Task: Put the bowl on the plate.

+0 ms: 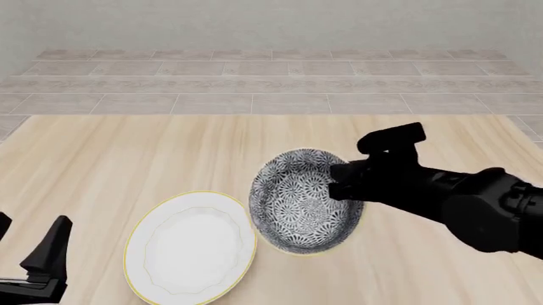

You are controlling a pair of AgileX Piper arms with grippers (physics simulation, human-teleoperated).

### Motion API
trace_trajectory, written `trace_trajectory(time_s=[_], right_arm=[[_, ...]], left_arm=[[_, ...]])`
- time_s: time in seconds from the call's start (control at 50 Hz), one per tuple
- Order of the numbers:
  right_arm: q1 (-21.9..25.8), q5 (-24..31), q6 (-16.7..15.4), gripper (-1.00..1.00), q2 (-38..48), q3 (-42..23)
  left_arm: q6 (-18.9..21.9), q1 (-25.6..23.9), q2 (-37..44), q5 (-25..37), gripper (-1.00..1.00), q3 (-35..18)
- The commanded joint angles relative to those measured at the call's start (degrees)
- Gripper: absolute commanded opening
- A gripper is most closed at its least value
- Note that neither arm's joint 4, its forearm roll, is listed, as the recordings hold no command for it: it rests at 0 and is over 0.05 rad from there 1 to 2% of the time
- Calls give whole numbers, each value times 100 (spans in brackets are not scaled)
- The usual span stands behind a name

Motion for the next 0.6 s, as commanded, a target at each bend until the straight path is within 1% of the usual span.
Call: trace_trajectory(time_s=[0.02, 0.16, 0.28, 0.6], right_arm=[[268, 69, 344, -100, 297, -406], [423, 17, 483, -100, 574, -630], [561, -28, 526, -100, 757, -744], [874, 136, 626, -100, 1094, -1347]], left_arm=[[4, -15, -55, 51, 100, 0], [-4, -9, -107, 95, 100, -1], [-14, 0, -126, 99, 100, -1], [-14, -1, -140, 84, 100, -1]])
